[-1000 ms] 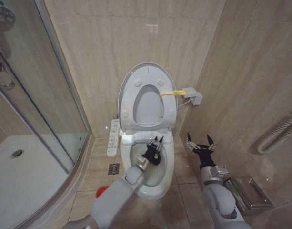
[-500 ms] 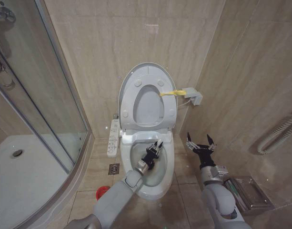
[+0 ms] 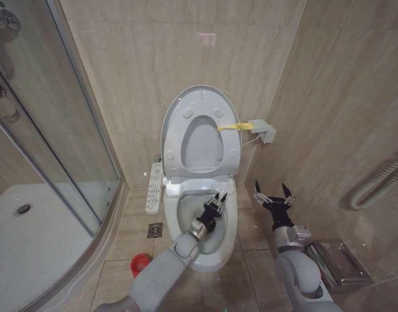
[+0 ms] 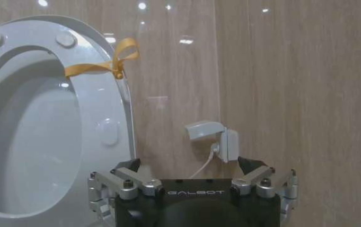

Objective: Open the toilet lid, clean the toilet bowl with a toilet brush, close the toilet lid, and flush.

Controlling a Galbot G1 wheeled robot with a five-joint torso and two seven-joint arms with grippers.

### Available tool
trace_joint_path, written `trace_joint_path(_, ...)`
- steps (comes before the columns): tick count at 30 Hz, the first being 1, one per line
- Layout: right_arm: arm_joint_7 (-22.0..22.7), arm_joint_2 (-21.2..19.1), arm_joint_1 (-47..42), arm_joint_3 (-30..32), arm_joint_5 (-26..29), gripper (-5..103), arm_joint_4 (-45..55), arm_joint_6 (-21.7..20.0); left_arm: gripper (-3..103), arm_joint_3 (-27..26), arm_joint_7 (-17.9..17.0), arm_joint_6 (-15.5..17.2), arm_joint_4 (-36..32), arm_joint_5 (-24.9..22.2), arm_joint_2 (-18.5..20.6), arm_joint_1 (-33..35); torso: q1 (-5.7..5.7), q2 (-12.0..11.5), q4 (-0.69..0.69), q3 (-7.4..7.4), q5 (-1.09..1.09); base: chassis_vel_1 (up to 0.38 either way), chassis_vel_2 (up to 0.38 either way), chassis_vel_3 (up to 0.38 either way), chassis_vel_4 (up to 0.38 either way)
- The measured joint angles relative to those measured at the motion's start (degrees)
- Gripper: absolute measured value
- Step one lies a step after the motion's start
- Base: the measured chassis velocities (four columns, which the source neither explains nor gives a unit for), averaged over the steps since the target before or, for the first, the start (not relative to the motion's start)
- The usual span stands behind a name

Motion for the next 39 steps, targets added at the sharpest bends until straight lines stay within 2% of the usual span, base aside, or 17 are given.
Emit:
trace_joint_path(6,0.0,0.0,0.0,0.0,0.0,100,0.0,0.0,21,-0.6,0.2,0.2,1.0,-0.6,0.4,-1.3,0.0,0.0,-0.01,0.01,0.0,0.0,0.0,0.0,0.0)
trace_joint_path(13,0.0,0.0,0.0,0.0,0.0,100,0.0,0.0,21,-1.5,0.6,0.1,-0.3,-1.7,-1.3,-2.5,0.01,0.0,-0.02,0.01,0.01,0.0,0.0,0.0,0.0)
trace_joint_path(17,0.0,0.0,0.0,0.0,0.0,100,0.0,0.0,20,-1.2,1.4,-0.4,1.3,-1.7,-1.7,-2.2,0.01,0.0,-0.01,0.01,0.01,0.0,0.0,0.0,0.0)
trace_joint_path(18,0.0,0.0,0.0,0.0,0.0,100,0.0,0.0,20,-1.4,2.2,-2.2,4.0,-0.5,-2.0,-2.1,0.0,0.0,0.0,0.01,0.0,0.0,0.0,0.0,0.0)
trace_joint_path(19,0.0,0.0,0.0,0.0,0.0,100,0.0,0.0,20,-1.6,2.2,-2.4,4.2,0.0,-2.0,-2.3,0.01,0.0,0.01,0.01,0.01,0.0,0.0,0.0,0.0)
trace_joint_path(25,0.0,0.0,0.0,0.0,0.0,100,0.0,0.0,20,-2.0,2.4,-2.9,2.7,0.0,-2.8,-4.4,0.01,0.0,-0.03,0.01,0.0,0.0,0.0,0.0,0.0)
trace_joint_path(30,0.0,0.0,0.0,0.0,0.0,100,0.0,0.0,20,-1.9,3.9,-3.6,4.4,-0.6,-3.6,-5.4,0.01,0.0,-0.03,0.01,0.01,0.0,0.0,0.0,0.0)
trace_joint_path(35,0.0,0.0,0.0,0.0,0.0,100,0.0,0.0,20,-1.1,5.5,-4.4,7.3,-1.0,-3.8,-4.2,0.01,0.0,0.0,0.01,0.01,0.0,0.0,0.0,0.0)
trace_joint_path(39,0.0,0.0,0.0,0.0,0.0,100,0.0,0.0,20,-0.8,6.1,-4.6,6.9,-0.5,-2.6,-2.6,0.0,0.0,0.0,0.0,0.01,0.0,0.0,0.0,0.0)
